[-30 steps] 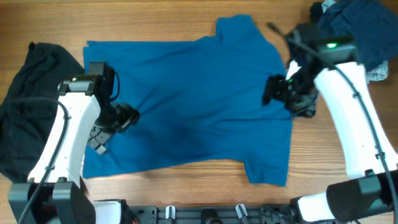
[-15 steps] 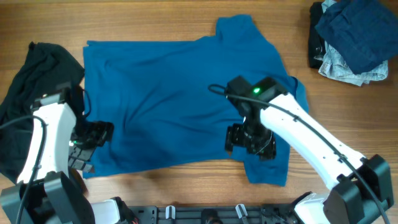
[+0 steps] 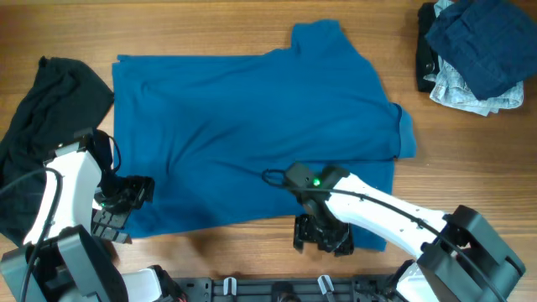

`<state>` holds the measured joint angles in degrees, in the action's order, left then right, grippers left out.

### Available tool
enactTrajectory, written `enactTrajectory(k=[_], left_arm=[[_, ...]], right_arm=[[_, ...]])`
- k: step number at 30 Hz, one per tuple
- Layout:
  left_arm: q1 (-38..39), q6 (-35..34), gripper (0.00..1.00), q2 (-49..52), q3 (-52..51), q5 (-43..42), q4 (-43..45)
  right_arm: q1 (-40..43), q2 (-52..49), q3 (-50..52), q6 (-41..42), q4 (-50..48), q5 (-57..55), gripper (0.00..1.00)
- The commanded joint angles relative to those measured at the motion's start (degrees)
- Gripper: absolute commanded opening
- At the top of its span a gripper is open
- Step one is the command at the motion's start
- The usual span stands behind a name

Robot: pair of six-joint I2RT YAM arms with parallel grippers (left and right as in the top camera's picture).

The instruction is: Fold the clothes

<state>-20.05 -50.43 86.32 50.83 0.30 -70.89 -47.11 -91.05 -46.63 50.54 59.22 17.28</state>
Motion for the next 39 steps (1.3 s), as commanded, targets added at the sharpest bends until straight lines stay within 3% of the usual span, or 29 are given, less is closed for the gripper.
enactTrajectory(k=[1,8,14,18,23,32,34,36,39], left_arm=[[-0.44,0.52,1.0,-0.5,-0.5,0.0,0.0],[-0.44,-2.97,1.0,-0.5,-6.6,-2.1,4.79],[-0.42,-2.93,0.97,-0.44,-8.57,-2.84,12.33],[-0.44,-2.97,0.93,-0.04,-8.59,-0.37,14.64],[-0.44,-3.19,0.91,1.18,-9.73,-0.24,14.51],[-0.42,-6.05,0.58,1.18,-13.49,-1.53,19.58],[-0.44,-6.23,0.56,1.18,-13.49,-1.53,20.41],[-0.44,-7.1,0.44,1.18,-13.49,-1.55,20.61],[-0.42,-7.08,0.34,1.18,-13.49,-1.55,20.59]], right_arm=[[-0.11,0.42,2.03,0.66,-3.61,-5.57,0.83],[3.58,0.42,2.03,0.61,-3.93,-8.94,0.89],[10.64,0.44,1.84,-7.32,-4.28,-5.16,0.83],[10.67,0.87,-2.21,-8.52,0.13,-5.99,0.8],[10.69,2.47,-8.28,-8.59,5.92,-8.72,0.84],[16.13,2.95,-8.55,-8.61,7.98,-8.28,0.89],[17.09,2.97,-8.55,-8.57,7.93,-8.31,0.89],[17.62,3.1,-8.55,-8.61,8.02,-8.33,0.89],[17.73,3.19,-8.28,-8.55,10.95,-8.31,0.89]])
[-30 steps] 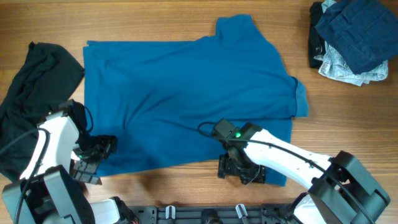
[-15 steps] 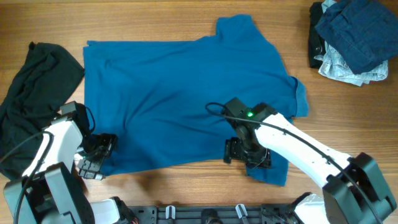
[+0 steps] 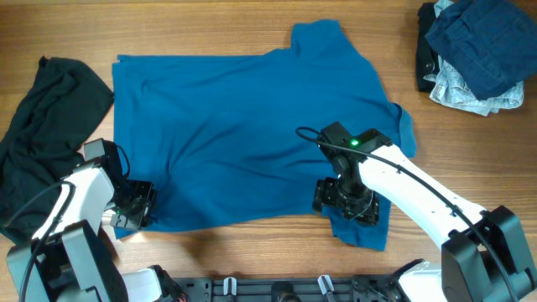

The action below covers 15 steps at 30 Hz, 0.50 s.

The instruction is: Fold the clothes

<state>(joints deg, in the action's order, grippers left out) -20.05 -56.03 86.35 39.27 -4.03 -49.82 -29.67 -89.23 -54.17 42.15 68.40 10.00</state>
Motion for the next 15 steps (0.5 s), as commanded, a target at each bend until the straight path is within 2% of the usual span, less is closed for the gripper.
enactTrajectory(k=[1,3,10,13,15], left_arm=[[-0.42,-1.46,0.31,1.16,-1.92,2.8,-0.46],[-0.44,-1.46,0.27,1.16,-1.92,2.78,-0.46],[-0.44,-1.44,0.25,1.16,-1.92,2.34,-0.55],[-0.42,-1.42,0.23,1.16,-1.92,0.83,-0.7],[-0.42,-1.22,0.23,1.16,-1.92,0.83,-0.72]], right_arm=[[0.28,1.38,-0.37,0.02,2.34,-1.03,0.89],[0.28,1.38,1.11,2.25,2.34,-0.48,0.84],[0.28,1.38,5.51,3.45,-0.26,0.33,0.71],[0.28,1.38,8.39,4.09,-2.25,1.27,0.63],[0.28,1.38,10.43,4.55,-3.37,2.54,0.54]])
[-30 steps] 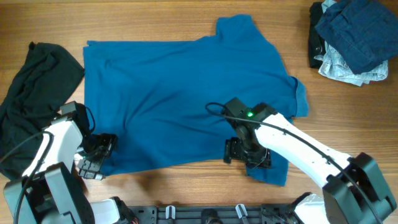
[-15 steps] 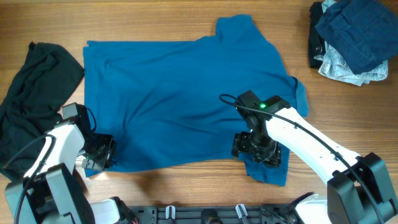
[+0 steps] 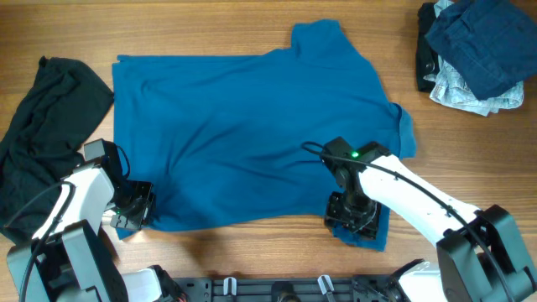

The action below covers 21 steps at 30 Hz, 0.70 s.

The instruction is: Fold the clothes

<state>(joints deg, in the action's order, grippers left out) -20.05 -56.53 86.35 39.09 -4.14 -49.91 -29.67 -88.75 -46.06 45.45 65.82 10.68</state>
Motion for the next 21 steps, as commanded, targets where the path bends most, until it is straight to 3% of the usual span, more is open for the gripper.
enactTrajectory(k=[1,5,7,8,11,14,21], left_arm=[[-0.44,-0.7,0.22,1.16,-1.75,0.96,-0.66],[-0.42,-0.7,0.17,1.16,-1.75,1.01,-1.29],[-0.42,-0.68,0.16,1.14,-1.75,1.01,-1.62],[-0.42,-0.68,0.15,1.14,-1.75,1.05,-1.86],[-0.42,-0.7,0.14,1.14,-1.73,2.19,-2.16],[-0.42,-0.13,0.04,0.96,-1.68,2.27,-2.19],[-0.42,0.76,0.04,-4.13,2.1,2.29,-11.85]], right_arm=[[0.28,0.9,3.17,1.51,-1.57,1.86,0.51],[0.28,0.9,3.72,2.73,-2.99,1.81,0.3],[0.28,0.9,3.72,3.78,-3.69,1.75,0.12],[0.28,0.9,3.72,4.2,-4.0,1.42,0.08],[0.28,0.9,3.69,4.24,-4.9,0.66,0.04],[0.28,0.92,3.28,6.21,-4.66,-2.73,0.04],[0.31,0.92,-7.15,5.55,1.73,-5.38,0.04]])
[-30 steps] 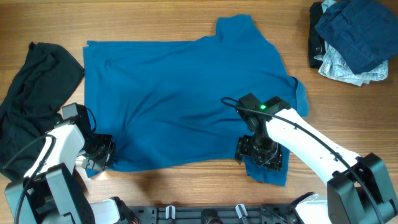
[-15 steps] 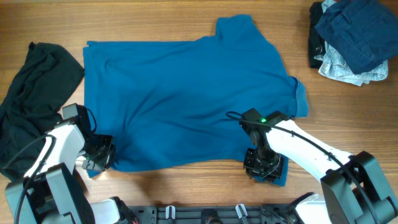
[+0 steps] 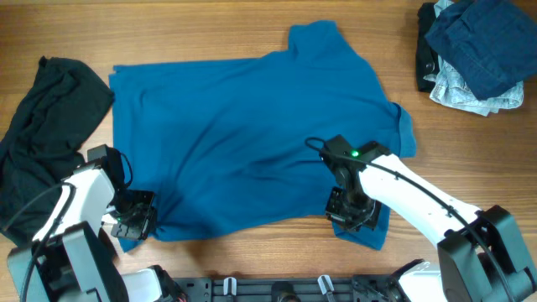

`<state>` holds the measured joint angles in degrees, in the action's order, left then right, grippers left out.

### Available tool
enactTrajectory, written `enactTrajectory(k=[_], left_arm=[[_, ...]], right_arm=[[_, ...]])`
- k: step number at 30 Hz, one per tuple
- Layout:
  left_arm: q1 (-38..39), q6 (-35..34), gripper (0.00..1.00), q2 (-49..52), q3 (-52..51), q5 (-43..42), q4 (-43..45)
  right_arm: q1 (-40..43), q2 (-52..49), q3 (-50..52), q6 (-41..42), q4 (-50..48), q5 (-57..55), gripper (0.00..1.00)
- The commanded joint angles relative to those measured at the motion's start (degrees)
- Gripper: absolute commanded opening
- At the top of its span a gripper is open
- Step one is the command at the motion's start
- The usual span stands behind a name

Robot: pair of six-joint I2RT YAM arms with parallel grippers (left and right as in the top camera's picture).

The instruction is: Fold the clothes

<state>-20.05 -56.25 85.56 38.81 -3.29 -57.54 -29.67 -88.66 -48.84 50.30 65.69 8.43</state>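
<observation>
A blue t-shirt (image 3: 252, 126) lies spread flat across the middle of the table, collar toward the far side. My left gripper (image 3: 134, 225) sits on the shirt's near-left hem corner, shut on the cloth, which bunches toward it. My right gripper (image 3: 352, 214) is down on the near-right flap of the hem and looks shut on it. Its fingers are hidden under the wrist.
A black garment (image 3: 46, 126) lies crumpled at the left edge, beside my left arm. A pile of denim and patterned clothes (image 3: 474, 54) sits at the far right corner. The table's near edge runs just below both grippers.
My left gripper has moved toward the near edge, and the shirt's left hem corner has come with it. The right gripper sits slightly farther from the near edge, and the flap under it shifted a little.
At first the left gripper stood at the shirt's near-left edge and the right one was off the cloth by the near edge. The right gripper then stood on the near-right hem and settled on the flap. Now both are at the hem and the left corner is drawn nearer.
</observation>
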Motion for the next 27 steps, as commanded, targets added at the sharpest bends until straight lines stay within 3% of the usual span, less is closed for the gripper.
enactTrajectory(k=[1,6,15,21,27], left_arm=[[-0.42,0.5,0.04,-4.07,2.99,1.51,-5.22],[-0.42,0.48,0.05,-5.86,6.1,5.99,-5.7],[-0.42,0.48,0.08,-5.84,6.93,6.84,1.07],[0.15,0.46,0.05,-5.84,6.93,6.36,9.57],[6.73,0.46,0.05,-5.55,6.93,6.38,21.51]], right_arm=[[0.31,0.83,-5.86,0.72,2.69,-4.46,0.05],[2.36,0.83,-13.05,-1.2,4.15,-11.91,0.04],[17.79,0.83,-13.75,-11.34,-5.79,-10.95,0.04],[18.56,0.81,-13.75,-15.54,-13.53,-9.4,0.04],[18.56,0.81,-13.75,-15.69,-19.91,-8.39,0.04]])
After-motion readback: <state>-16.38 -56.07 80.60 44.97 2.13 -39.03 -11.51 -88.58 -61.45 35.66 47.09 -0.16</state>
